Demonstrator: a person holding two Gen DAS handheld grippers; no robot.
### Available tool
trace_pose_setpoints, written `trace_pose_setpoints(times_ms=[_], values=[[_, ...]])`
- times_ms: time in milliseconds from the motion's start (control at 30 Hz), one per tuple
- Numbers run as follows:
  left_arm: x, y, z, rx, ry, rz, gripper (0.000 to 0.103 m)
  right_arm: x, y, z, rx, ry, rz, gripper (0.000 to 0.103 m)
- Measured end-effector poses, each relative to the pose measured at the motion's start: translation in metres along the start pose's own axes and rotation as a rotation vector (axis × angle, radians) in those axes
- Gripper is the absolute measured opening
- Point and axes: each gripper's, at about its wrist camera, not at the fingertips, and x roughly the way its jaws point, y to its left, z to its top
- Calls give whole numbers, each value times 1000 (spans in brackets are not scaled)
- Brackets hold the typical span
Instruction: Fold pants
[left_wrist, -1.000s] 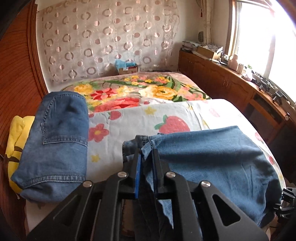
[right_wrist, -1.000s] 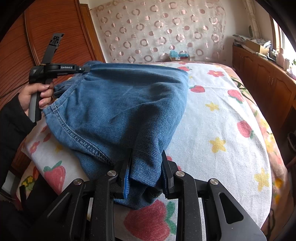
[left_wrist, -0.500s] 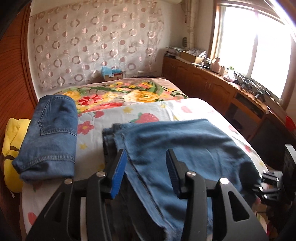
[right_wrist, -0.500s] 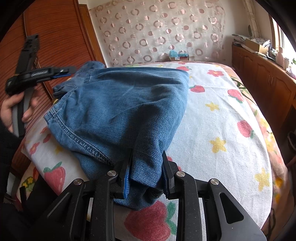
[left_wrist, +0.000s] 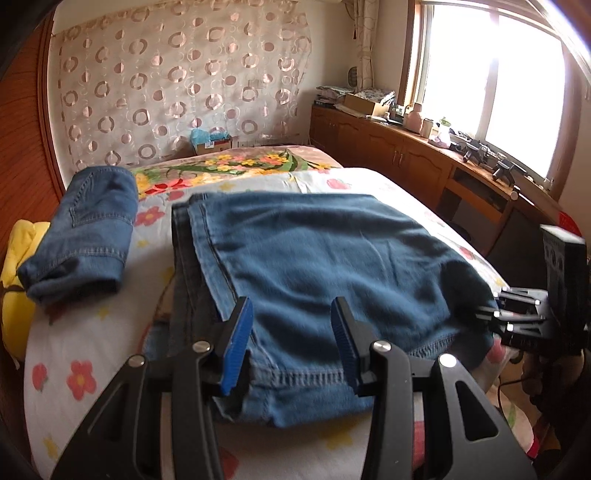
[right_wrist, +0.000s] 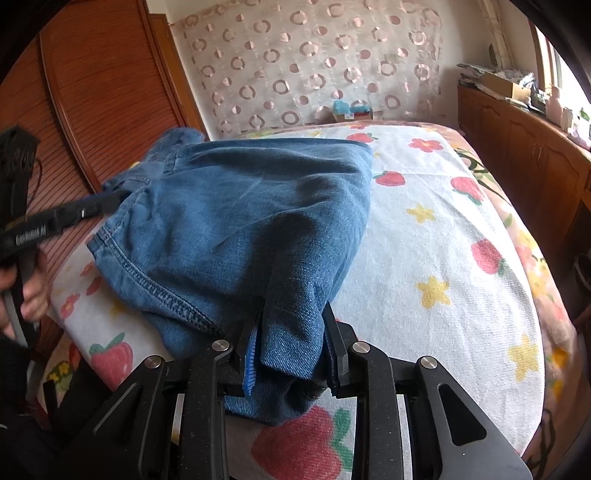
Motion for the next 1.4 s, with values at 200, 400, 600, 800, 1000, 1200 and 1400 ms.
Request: trace_pose_setpoints(times_ms=[200, 400, 600, 800, 1000, 1200, 1400], values=[[4, -5, -15, 19, 15, 31, 43, 1, -6, 6, 50, -10, 14, 29], [11, 0, -23, 8, 33, 43, 42, 2, -11, 11, 99, -19, 34, 29], [17, 1, -30, 14, 38, 49, 42, -1, -11, 17, 117, -45, 39, 23], [21, 4, -35, 1, 38, 45, 42, -17, 1, 33, 100, -115, 54, 15], [9, 15, -34, -42, 25, 26, 42, -32, 29, 67, 52, -174, 126, 13], [-32, 41, -32, -86, -30, 52, 42, -27, 89, 105, -67, -201, 180, 12], [-68, 83, -45, -144, -71, 124, 42, 8, 159, 120, -185, -152, 243, 12]])
